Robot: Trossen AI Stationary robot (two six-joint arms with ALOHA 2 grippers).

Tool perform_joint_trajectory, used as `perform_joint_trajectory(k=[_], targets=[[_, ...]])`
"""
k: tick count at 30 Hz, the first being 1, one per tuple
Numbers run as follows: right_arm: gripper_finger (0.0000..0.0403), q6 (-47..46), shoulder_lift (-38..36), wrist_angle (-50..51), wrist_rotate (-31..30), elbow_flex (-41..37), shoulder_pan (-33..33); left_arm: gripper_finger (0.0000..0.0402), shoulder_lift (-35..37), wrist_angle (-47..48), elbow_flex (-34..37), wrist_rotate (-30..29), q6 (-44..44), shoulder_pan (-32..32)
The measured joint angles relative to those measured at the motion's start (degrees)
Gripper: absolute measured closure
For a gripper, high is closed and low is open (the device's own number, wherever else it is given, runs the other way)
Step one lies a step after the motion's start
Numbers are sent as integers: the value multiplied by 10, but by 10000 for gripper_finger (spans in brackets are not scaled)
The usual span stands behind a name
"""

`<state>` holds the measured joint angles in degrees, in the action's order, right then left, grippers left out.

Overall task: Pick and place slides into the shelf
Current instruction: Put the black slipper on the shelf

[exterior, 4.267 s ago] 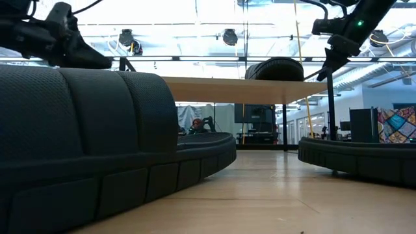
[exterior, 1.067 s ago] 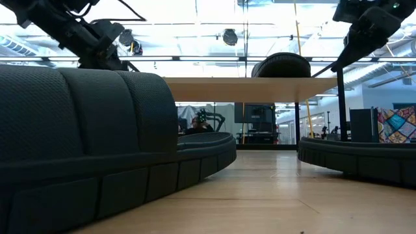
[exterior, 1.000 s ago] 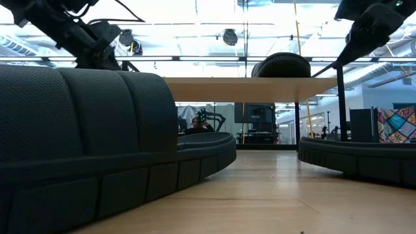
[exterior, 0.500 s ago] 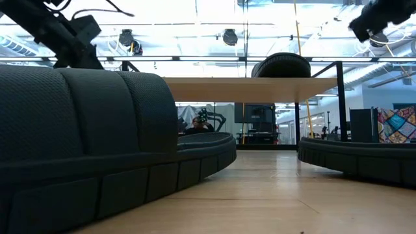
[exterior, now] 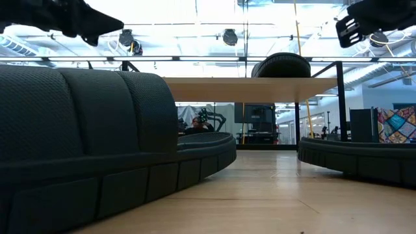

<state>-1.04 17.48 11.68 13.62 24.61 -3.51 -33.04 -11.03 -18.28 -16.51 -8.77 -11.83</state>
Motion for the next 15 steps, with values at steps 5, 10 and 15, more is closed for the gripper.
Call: perform_joint_trajectory(k=[5, 10, 15], targets=[[403, 40, -21, -65, 8, -51, 0, 399, 5, -12, 6, -46, -40, -7], [403, 40, -66, -72, 89, -74, 0, 397, 31, -11, 7, -48, -75, -20], [403, 48, -105, -72, 129, -88, 0, 399, 73, -2, 7, -86, -103, -36]])
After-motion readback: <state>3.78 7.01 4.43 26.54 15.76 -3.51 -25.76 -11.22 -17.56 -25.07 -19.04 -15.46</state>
